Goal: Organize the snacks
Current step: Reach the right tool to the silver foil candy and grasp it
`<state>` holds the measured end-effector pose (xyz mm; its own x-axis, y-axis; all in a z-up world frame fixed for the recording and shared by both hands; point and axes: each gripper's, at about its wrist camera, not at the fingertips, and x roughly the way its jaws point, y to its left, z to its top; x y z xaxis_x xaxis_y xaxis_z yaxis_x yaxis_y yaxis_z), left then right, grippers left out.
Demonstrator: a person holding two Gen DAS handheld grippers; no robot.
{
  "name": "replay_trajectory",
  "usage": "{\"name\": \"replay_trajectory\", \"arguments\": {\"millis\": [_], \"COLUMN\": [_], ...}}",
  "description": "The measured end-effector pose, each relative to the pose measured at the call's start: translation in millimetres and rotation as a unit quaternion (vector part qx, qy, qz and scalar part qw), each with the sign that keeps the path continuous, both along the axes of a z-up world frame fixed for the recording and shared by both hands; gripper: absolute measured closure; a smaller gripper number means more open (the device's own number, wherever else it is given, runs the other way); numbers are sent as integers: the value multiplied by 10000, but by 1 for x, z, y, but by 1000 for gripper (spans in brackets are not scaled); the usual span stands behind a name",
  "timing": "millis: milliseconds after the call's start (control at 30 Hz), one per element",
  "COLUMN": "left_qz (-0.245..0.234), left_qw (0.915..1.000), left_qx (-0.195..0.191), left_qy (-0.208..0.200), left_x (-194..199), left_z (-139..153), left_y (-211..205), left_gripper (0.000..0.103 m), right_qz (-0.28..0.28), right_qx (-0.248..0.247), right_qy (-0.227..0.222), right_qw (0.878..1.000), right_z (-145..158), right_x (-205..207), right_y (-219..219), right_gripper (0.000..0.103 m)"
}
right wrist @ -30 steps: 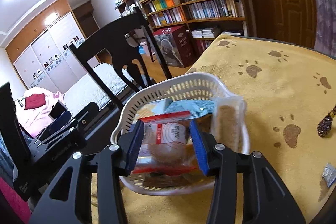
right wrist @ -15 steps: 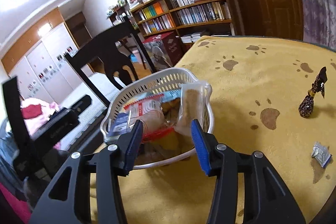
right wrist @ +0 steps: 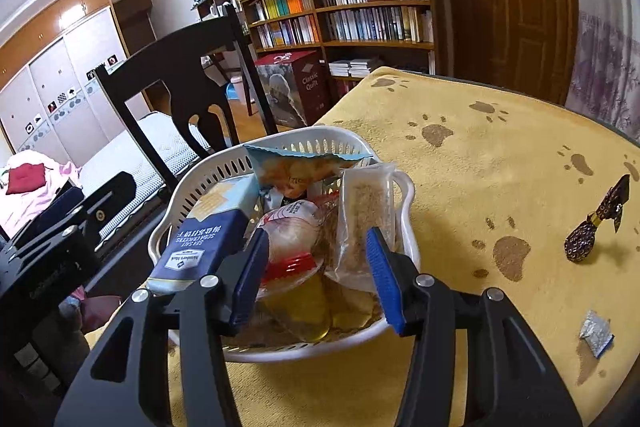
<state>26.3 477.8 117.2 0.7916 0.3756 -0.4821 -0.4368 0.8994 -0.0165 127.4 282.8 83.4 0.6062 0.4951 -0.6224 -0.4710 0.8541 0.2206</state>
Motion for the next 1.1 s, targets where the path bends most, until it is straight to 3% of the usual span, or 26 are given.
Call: {"name": "replay_trajectory", "arguments": {"millis": [333,667,1100], "left_qz": [-89,-300,-513], "left_qw": [10000,9995,9986], "left_qx": [36,105,140], "left_qy": [0,27,67], "left_x": [0,1,7], "left_z": [0,1,3], "left_y": [-10,-30,-50], "left_gripper": [4,3,3], "right_qz": [-51,-567,-1430], "right_qx": [464,558,18], "right_qy": [-171,18,207], "right_qw": [9988,9968,9895], "right_z": [14,-5,-38], "right_x": [-19,-31,-27], "right_y": [-24,-75,-168], "right_gripper": [52,52,52]}}
